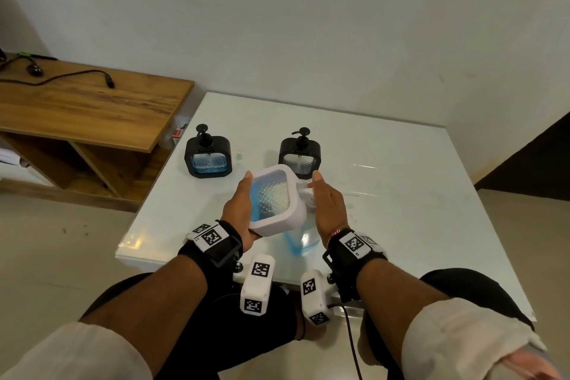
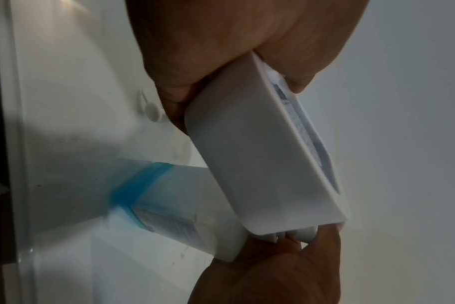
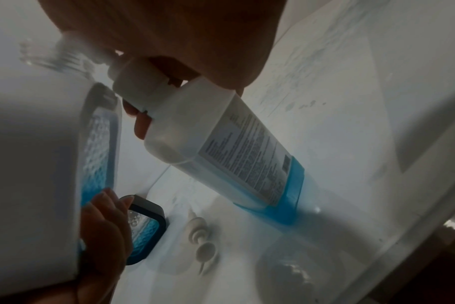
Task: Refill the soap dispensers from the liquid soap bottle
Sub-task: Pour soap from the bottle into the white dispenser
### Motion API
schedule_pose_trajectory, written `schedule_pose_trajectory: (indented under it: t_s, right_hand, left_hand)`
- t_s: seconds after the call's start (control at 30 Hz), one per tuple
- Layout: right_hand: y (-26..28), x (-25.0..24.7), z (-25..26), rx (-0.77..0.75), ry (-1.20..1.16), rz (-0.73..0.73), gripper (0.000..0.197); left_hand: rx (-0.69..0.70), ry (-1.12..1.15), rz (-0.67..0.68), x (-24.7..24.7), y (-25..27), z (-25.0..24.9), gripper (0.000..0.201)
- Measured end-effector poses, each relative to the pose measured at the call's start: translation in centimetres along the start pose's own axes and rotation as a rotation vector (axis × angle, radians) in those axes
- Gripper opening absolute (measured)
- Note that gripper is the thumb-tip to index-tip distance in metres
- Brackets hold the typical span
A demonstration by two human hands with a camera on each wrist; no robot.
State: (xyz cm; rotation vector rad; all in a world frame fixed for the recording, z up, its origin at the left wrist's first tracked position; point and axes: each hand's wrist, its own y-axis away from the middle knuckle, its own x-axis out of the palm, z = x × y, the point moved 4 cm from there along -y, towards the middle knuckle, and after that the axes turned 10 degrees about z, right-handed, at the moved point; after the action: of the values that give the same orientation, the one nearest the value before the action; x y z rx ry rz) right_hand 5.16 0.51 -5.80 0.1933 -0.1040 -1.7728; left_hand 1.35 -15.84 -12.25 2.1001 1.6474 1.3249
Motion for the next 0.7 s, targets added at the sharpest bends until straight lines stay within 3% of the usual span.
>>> schedule_pose_trajectory:
  t_s: [0.17,0.27,0.4,0.53,0.7]
  right_hand:
    - [0.1,-0.1,0.1,0.021,0.056,-0.011,0.087]
    - [0.1,-0.1,0.3,0.015,0.038,-0.005,0.086]
    - [0.1,-0.3,0.8,0.076,0.030,0.033,0.061]
    - [-0.8,-0.9,2.5,0.147,0.044,0.042,0.020]
    - [-1.8,-1.4,4.8,0.299,0.000,0.037,0.021]
  left_hand:
    - [0.031,0.003,0.004,-0.3,0.1,-0.1,0.074]
    - [0.018,-0.013,0.019,-0.2,0.0,-0.1,0.094]
    - [0.013,-0.012,0.020,-0.4,-0.1,-0.2,0.107]
    - [0.042,-0.007,0.014,-0.4,-0.1,-0.4,0.079]
    - [0.044,-0.016,0.021,-0.1,-0.2,0.1,0.065]
